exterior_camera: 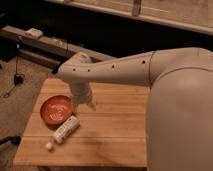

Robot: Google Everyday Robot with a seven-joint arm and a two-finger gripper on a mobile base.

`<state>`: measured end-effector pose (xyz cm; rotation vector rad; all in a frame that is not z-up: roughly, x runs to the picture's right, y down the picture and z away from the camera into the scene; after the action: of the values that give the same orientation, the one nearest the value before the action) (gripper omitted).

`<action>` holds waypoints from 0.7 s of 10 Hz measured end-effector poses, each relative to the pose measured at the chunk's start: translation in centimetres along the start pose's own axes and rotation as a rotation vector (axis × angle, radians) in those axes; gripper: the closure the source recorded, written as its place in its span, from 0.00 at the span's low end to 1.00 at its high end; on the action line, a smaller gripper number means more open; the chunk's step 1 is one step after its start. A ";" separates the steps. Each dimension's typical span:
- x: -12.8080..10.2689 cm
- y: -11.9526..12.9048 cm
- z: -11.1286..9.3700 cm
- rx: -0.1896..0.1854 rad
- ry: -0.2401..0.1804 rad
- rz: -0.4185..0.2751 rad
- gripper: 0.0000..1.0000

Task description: Place the bottle in the ceramic bowl

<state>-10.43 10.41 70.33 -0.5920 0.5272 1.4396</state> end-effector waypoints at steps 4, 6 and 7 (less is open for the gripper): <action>1.0 -0.3 1.3 0.011 0.029 -0.014 0.35; 3.7 1.5 4.9 -0.001 0.045 -0.040 0.35; 4.4 2.1 5.8 0.000 0.047 -0.050 0.35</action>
<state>-12.33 17.62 71.66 -0.6365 0.5462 1.3813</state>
